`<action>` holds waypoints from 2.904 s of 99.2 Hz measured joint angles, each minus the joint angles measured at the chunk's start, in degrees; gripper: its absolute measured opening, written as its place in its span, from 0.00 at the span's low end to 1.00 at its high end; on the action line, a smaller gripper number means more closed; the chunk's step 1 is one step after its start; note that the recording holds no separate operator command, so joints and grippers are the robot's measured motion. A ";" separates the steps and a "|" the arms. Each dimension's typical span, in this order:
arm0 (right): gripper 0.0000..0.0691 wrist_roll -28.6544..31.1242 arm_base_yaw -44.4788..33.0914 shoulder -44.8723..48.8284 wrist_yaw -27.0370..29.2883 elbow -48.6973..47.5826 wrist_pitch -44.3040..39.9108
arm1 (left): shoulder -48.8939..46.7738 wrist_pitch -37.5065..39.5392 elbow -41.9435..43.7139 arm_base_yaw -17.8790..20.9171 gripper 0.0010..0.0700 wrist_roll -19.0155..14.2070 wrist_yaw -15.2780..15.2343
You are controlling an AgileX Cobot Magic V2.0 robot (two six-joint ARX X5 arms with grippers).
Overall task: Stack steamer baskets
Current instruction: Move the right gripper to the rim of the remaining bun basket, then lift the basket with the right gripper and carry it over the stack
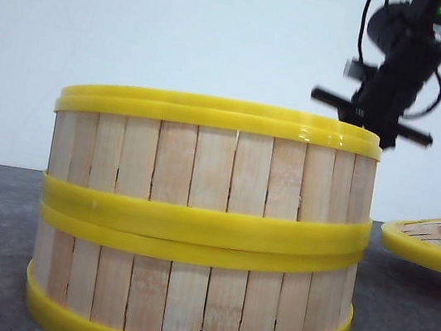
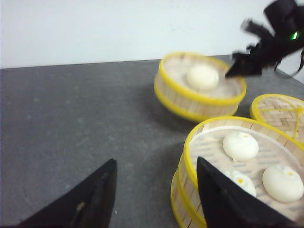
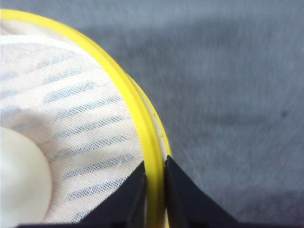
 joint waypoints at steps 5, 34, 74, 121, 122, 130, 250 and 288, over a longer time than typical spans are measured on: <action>0.05 -1.46 0.04 -0.79 0.02 2.47 -2.89 | 0.00 -0.37 0.00 0.00 0.45 0.17 0.00; 0.05 -9.03 1.01 -14.19 -0.39 8.90 -11.80 | 0.00 -0.24 0.00 0.00 0.45 1.68 -0.02; 0.05 -15.39 2.95 -29.18 -0.70 8.90 -28.04 | 0.00 -0.20 0.00 0.00 0.45 2.54 0.00; 0.05 -16.41 9.51 -31.36 -0.24 8.81 -36.17 | 0.00 -0.20 0.00 0.00 0.45 2.54 0.57; 0.05 -16.44 9.68 -31.36 -0.24 8.74 -36.20 | 0.00 -0.20 0.00 0.00 0.45 2.54 0.70; 0.05 -16.41 10.99 -31.80 -0.26 7.45 -35.98 | 0.00 -0.22 0.00 0.00 0.45 2.54 1.46; 0.05 -12.72 21.88 -29.53 0.04 -16.96 -16.94 | 0.00 -0.20 0.00 0.00 0.45 2.54 2.84; 0.05 -12.72 21.94 -28.11 2.01 -16.96 -17.07 | 0.00 -0.22 0.00 0.00 0.45 2.54 2.84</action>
